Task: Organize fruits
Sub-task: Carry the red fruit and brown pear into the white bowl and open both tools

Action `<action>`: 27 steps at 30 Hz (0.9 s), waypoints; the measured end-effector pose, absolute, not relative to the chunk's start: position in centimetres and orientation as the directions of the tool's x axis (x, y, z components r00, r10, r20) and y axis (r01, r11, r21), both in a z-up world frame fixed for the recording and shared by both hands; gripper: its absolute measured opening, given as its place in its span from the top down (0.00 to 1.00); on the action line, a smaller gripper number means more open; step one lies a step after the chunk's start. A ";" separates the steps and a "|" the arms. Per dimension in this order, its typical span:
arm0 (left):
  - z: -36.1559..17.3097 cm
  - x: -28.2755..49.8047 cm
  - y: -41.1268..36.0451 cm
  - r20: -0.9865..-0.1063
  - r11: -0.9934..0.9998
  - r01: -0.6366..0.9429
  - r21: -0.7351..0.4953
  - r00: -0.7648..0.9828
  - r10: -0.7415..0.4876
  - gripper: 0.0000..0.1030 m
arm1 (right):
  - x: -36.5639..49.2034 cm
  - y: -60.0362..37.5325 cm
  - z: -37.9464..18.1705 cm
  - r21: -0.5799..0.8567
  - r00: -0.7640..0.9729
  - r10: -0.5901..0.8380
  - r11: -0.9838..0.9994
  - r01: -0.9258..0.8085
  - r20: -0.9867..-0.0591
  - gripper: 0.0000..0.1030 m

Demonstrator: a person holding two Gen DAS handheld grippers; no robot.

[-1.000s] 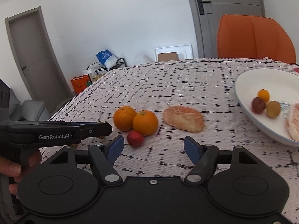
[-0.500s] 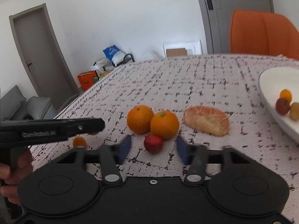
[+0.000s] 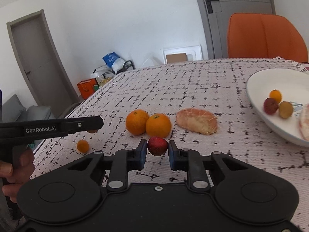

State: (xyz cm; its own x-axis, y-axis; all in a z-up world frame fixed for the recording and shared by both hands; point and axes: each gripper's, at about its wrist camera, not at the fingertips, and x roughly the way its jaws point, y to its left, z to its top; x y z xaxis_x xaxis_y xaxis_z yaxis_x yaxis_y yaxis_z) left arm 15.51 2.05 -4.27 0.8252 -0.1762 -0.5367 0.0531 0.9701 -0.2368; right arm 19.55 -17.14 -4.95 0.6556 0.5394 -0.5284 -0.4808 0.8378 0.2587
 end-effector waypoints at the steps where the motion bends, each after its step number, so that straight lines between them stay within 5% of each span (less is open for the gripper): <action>1: -4.2 15.5 1.7 -0.536 0.971 0.060 -0.233 0.825 -0.179 0.77 | 19.4 -17.5 -4.8 0.260 0.661 0.538 0.839 -0.477 -0.523 0.79; 27: -3.1 16.8 -4.6 -0.520 0.963 0.186 -0.197 0.812 -0.264 0.77 | 19.0 -22.8 -4.0 0.273 0.745 0.473 0.881 -0.387 -0.471 0.79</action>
State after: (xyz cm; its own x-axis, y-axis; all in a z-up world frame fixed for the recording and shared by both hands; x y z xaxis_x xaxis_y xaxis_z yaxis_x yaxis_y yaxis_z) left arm 16.81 -4.56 -3.10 0.8123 -0.2637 -0.5202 0.1864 0.9625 -0.1970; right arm 19.03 -22.83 -4.03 0.7446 0.4731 -0.4709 -0.3872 0.8808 0.2726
